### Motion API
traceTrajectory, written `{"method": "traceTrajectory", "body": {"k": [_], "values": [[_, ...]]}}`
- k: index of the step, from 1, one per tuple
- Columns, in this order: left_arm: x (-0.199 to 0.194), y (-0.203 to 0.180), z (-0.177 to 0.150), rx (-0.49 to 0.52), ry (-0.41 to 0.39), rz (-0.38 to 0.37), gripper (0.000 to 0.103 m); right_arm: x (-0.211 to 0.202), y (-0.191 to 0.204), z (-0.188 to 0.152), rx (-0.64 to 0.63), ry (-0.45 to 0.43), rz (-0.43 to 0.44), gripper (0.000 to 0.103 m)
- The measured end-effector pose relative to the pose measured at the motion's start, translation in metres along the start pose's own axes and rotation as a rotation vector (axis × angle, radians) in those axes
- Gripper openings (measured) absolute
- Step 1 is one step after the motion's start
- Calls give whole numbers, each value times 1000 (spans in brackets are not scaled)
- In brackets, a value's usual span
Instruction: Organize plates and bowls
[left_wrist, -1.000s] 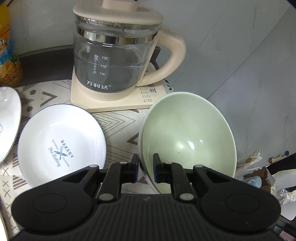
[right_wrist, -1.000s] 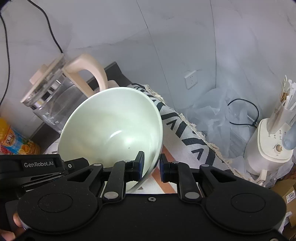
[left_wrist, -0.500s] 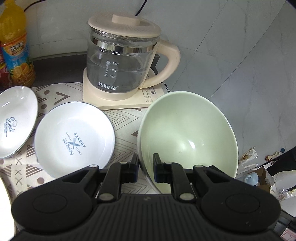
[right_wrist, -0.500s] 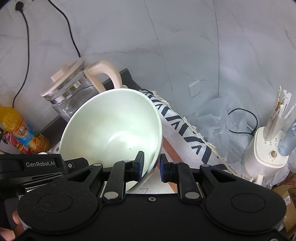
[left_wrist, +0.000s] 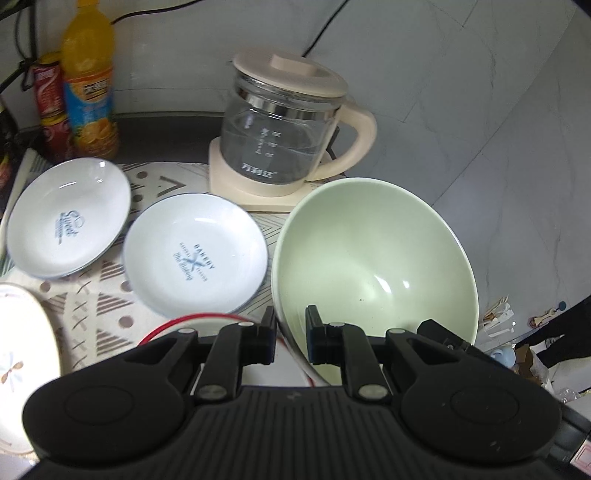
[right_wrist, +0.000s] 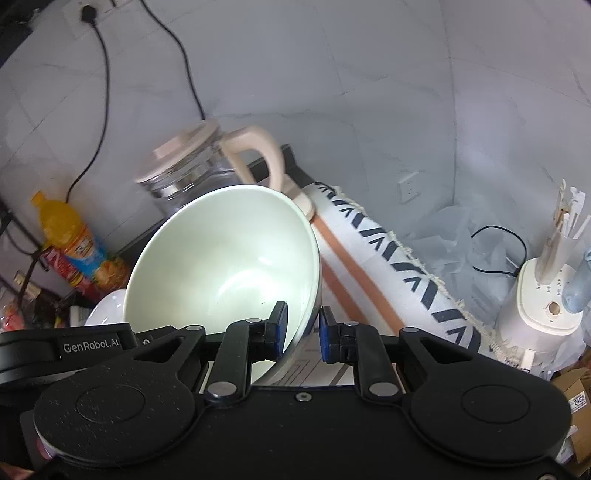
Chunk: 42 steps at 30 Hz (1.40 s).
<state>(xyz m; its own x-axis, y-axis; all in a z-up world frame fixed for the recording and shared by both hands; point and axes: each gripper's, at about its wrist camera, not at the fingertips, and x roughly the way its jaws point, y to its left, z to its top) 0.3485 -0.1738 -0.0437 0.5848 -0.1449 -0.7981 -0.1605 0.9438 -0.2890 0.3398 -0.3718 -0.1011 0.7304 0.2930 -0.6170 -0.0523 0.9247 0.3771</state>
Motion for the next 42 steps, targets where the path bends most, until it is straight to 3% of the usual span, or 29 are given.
{"method": "traceTrajectory", "body": {"k": [19, 42], "values": [[-47, 43, -37, -59, -39, 33, 14, -36, 34, -37, -69, -1, 87, 19], [-11, 90, -80, -136, 54, 43, 14, -4, 52, -87, -147, 107, 56, 20]]}}
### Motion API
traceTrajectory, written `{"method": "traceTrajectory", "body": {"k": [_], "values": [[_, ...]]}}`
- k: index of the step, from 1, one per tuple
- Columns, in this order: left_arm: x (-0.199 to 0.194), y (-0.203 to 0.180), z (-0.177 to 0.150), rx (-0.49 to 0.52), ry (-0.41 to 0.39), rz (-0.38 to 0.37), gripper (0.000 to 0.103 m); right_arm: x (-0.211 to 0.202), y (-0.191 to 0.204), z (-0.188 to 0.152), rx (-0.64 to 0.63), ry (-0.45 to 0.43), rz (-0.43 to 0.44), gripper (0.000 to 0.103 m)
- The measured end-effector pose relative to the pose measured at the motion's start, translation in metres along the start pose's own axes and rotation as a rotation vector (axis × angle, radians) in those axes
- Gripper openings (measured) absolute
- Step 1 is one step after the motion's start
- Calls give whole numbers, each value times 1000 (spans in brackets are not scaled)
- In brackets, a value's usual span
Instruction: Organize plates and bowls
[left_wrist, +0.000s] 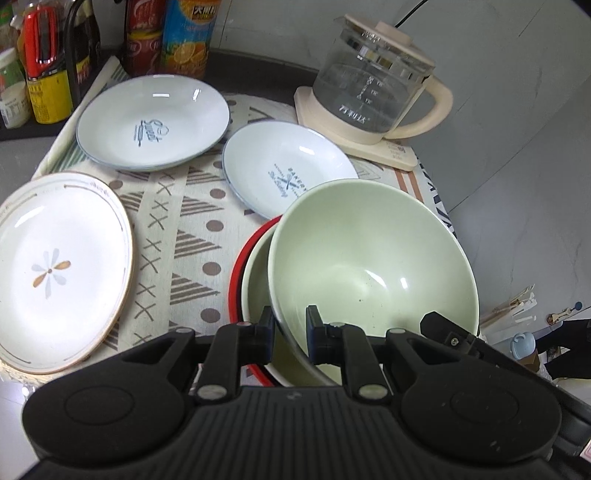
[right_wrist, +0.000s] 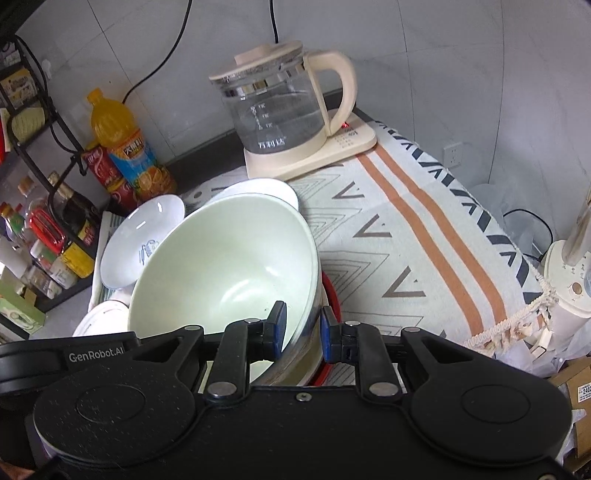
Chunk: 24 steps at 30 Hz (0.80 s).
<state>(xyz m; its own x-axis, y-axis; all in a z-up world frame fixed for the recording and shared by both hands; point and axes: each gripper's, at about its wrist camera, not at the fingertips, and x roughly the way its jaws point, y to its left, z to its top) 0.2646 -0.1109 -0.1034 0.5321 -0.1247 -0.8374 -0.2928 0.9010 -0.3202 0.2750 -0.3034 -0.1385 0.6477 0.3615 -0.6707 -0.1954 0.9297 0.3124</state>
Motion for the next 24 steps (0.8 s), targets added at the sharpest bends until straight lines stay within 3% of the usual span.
{"method": "traceTrajectory", "body": {"k": [13, 17, 24], "values": [[-5, 6, 7, -26, -31, 3, 20, 3, -1, -5, -29, 4, 6, 26], [-14, 7, 8, -18, -61, 33, 41, -1, -2, -5, -46, -11, 14, 34], [-24, 18, 6, -49, -79, 56, 47, -5, -8, -8, -42, -12, 12, 36]]}}
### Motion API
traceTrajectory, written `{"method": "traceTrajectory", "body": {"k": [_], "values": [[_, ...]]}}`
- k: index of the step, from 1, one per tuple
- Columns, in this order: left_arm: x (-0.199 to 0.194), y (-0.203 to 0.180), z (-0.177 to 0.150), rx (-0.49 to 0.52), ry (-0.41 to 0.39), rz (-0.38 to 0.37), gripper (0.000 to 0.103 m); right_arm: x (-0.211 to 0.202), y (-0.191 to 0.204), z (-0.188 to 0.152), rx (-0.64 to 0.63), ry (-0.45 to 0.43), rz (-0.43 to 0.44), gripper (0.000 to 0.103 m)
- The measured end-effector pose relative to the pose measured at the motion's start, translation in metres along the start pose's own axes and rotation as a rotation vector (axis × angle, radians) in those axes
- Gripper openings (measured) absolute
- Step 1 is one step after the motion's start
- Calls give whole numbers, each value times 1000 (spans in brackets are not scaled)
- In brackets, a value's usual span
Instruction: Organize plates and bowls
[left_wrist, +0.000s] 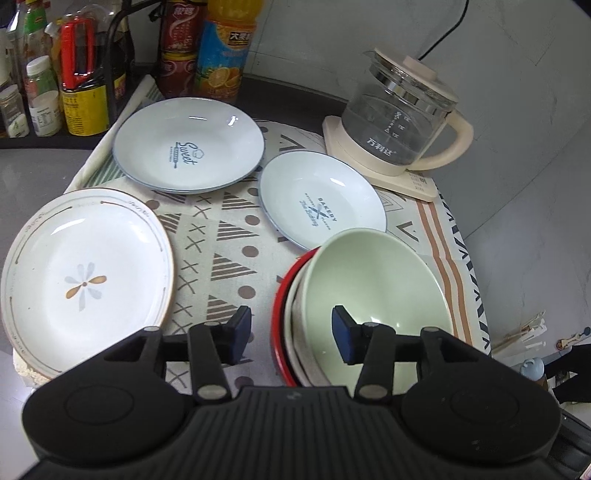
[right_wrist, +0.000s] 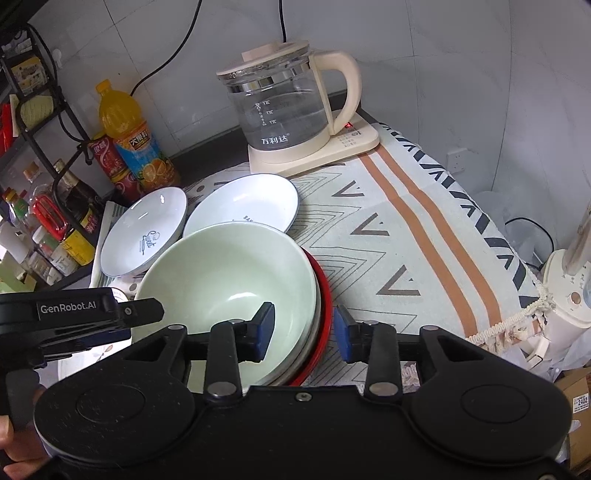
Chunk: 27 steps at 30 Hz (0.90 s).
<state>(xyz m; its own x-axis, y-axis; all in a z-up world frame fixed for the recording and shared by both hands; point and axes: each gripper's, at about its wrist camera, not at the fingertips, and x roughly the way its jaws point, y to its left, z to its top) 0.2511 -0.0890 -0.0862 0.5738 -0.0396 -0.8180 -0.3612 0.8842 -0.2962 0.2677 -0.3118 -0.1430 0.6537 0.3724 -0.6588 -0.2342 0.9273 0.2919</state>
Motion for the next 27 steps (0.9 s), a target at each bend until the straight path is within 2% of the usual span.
{"method": "traceTrajectory", "body": {"k": [3, 8, 11, 14, 22, 23, 26, 27], "values": [[-6, 5, -1, -8, -6, 21, 56, -3, 2, -1, -7, -1, 13, 41], [-19, 16, 0, -28, -32, 48, 58, -9, 10, -1, -24, 1, 41, 45], [-27, 25, -1, -44, -40, 84, 66, -12, 18, -1, -40, 2, 63, 51], [-34, 33, -3, -46, -49, 105, 68, -14, 29, -1, -63, 4, 83, 56], [-52, 69, -7, -123, -58, 177, 68, -6, 66, -5, -125, 30, 168, 56], [-54, 74, -7, -131, -59, 187, 68, -6, 66, -5, -125, 30, 168, 53], [-64, 91, -7, -165, -71, 208, 68, -2, 77, -7, -134, 46, 217, 22], [-68, 97, -6, -178, -78, 215, 68, 0, 81, -7, -139, 55, 234, 20]]}}
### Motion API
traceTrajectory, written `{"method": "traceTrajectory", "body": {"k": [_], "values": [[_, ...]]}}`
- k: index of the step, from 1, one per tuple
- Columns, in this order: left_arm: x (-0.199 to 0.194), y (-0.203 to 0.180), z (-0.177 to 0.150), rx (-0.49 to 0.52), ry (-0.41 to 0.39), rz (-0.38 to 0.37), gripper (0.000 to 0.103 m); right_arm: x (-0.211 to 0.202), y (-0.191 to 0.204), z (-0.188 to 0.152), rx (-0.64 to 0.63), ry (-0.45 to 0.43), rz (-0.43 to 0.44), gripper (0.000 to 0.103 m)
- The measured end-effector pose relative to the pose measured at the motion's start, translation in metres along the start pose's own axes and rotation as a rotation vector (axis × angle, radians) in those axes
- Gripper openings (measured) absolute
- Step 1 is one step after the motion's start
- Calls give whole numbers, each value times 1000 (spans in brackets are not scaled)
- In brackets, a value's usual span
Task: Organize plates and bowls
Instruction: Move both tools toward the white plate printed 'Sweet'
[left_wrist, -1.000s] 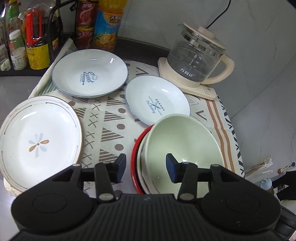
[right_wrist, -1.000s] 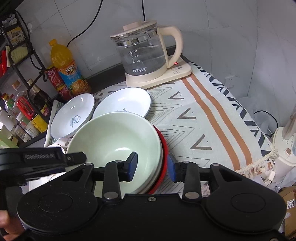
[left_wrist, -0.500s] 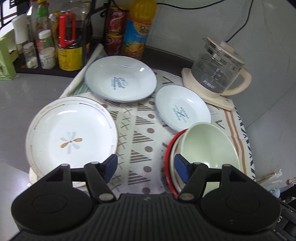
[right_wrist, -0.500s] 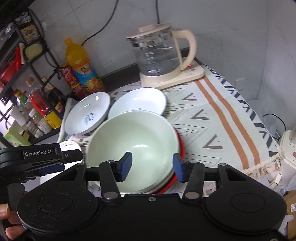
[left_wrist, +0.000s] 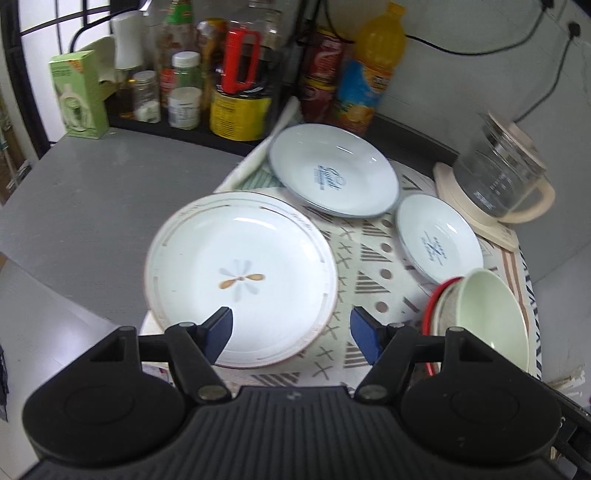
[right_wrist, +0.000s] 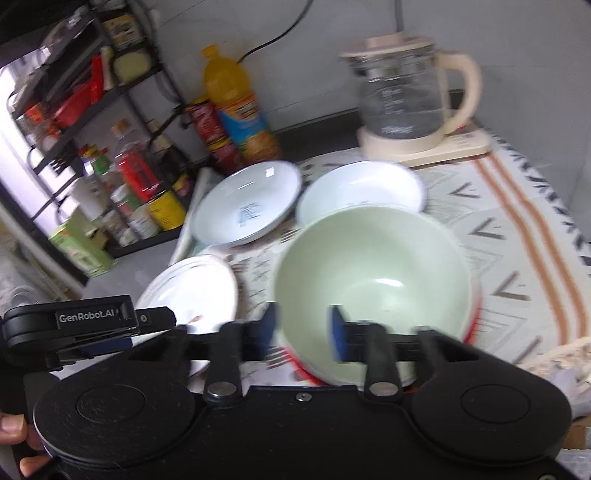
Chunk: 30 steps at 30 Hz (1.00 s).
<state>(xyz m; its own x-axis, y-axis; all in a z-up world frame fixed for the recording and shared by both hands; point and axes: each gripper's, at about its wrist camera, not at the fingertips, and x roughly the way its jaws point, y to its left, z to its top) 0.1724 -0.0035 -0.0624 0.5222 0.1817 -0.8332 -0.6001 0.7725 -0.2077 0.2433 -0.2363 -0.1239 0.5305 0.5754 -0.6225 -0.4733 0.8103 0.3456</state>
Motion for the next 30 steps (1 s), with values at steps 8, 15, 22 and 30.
{"method": "traceTrajectory", "body": {"k": [8, 15, 22, 30], "values": [[-17, 50, 12, -80, -42, 40, 68, 13, 22, 8, -27, 20, 47, 13], [-9, 83, 21, -123, -29, 51, 68, 24, 24, 17, -8, 27, 67, 13], [14, 100, 44, -118, -5, 22, 68, 54, 18, 22, 65, 70, 53, 14], [48, 99, 83, -47, 41, -29, 68, 78, 28, 33, 80, 88, -7, 24]]}}
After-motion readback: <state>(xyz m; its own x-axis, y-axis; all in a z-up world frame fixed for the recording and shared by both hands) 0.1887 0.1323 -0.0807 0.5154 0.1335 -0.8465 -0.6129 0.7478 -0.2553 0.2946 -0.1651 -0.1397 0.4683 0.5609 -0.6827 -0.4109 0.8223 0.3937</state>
